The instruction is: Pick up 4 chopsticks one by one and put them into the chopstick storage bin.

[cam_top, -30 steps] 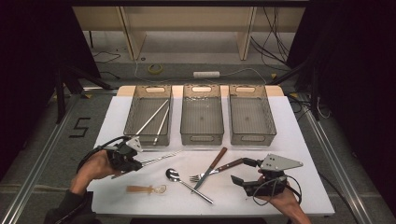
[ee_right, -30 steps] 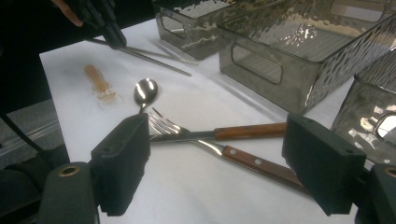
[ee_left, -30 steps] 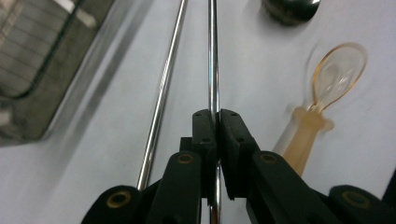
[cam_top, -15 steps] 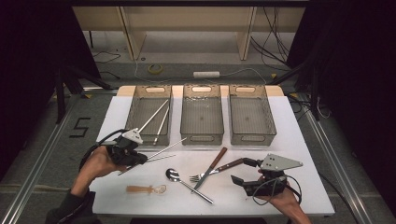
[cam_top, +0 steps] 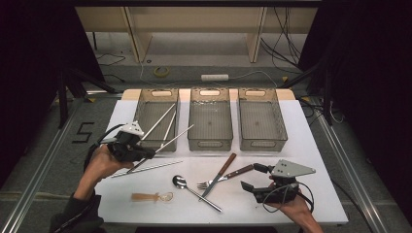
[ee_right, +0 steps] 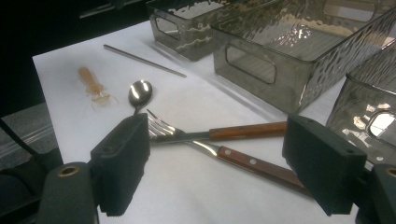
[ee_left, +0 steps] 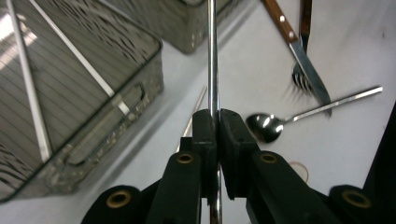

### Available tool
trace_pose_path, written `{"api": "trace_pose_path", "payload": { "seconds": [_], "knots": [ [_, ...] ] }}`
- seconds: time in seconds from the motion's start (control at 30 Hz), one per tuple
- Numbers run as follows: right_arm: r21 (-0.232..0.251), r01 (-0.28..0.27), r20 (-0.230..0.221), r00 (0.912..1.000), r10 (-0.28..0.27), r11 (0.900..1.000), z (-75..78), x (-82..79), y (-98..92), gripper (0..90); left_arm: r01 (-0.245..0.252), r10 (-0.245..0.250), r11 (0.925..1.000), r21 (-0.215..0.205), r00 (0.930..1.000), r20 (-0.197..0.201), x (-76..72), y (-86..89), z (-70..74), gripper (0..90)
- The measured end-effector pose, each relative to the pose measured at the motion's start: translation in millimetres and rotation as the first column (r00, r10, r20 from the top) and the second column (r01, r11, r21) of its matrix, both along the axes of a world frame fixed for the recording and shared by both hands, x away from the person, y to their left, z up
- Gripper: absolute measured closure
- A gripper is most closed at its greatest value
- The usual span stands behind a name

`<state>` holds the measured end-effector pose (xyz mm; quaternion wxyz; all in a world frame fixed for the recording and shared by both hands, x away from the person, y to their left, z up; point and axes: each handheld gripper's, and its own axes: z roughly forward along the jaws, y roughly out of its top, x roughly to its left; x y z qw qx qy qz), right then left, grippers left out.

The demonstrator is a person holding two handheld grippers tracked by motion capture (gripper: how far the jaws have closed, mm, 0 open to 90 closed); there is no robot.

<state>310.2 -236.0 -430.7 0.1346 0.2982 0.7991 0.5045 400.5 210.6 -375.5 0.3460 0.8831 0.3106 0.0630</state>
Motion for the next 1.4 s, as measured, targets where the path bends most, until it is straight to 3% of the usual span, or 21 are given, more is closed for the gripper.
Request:
{"api": "trace_pose_path", "payload": {
  "seconds": [0.3,0.57,0.8,0.93,1.1,1.17,1.4],
  "knots": [
    [0.002,0.004,-0.005,1.0,-0.004,1.0,-0.4,0.5,-1.5,24.2,-0.036,0.037,0.9985,-0.041,0.9991,0.022,17.0,3.1,6.8,84.7],
    [0.005,0.004,-0.01,0.9999,-0.004,1.0,-1.0,1.1,-1.0,24.2,-0.126,0.13,0.9895,-0.07,0.99,0.055,33.5,14.2,13.2,84.7],
    [0.005,0.004,-0.008,1.0,-0.004,1.0,-1.0,1.3,-0.9,24.2,-0.218,0.224,0.9729,-0.077,0.9707,0.087,55.4,18.4,13.1,84.7],
    [0.005,0.005,-0.009,0.9999,-0.005,1.0,-1.0,1.4,-1.5,24.2,-0.242,0.249,0.967,-0.08,0.9632,0.101,66.3,17.7,14.0,84.7],
    [0.005,0.005,-0.009,1.0,-0.005,1.0,-0.9,1.4,-1.5,24.2,-0.288,0.299,0.9526,-0.098,0.9457,0.128,80.7,19.1,12.2,84.7],
    [0.005,0.005,-0.009,0.9999,-0.005,1.0,-0.9,1.3,-1.4,24.2,-0.314,0.327,0.9433,-0.107,0.9336,0.145,85.8,20.1,11.2,84.7],
    [0.006,0.004,-0.01,0.9999,-0.004,1.0,-1.0,1.6,-1.5,24.2,-0.371,0.386,0.9211,-0.118,0.9104,0.15,102.7,25.3,2.4,84.7]
  ]
}}
